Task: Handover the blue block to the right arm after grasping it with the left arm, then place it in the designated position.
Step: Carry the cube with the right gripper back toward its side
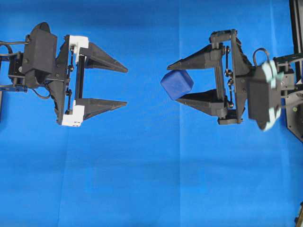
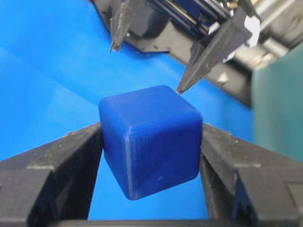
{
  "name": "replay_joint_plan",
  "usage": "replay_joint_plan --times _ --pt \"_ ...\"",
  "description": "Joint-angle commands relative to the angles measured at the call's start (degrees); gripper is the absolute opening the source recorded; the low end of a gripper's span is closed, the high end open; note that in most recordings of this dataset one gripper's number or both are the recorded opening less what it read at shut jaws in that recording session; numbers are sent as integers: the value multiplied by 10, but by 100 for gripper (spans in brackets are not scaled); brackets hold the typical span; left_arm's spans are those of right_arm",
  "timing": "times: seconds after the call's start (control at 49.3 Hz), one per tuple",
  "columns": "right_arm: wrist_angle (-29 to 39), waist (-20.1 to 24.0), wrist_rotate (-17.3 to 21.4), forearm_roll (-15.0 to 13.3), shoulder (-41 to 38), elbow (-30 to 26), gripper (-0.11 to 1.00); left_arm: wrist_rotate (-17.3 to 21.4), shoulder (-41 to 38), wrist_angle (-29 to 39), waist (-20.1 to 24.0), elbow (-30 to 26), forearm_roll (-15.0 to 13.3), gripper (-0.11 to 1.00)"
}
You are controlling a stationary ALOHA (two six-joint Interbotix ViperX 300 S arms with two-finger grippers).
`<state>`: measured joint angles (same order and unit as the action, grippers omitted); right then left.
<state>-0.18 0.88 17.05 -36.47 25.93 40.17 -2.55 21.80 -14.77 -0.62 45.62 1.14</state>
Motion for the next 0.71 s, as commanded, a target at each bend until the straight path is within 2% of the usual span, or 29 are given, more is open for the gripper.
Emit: replay_joint_plan --times 0.0,0.183,0.324,0.69 --pt "3 1 47 2 8 -9 52 0 11 -6 0 -11 0 93" --pt "13 1 161 2 8 -10 52 1 10 -6 -1 -11 0 93" --pt "13 1 217 2 8 -9 52 1 11 -6 -1 -11 0 93" --pt "15 0 223 -1 8 -9 52 1 11 -6 -1 -11 0 93"
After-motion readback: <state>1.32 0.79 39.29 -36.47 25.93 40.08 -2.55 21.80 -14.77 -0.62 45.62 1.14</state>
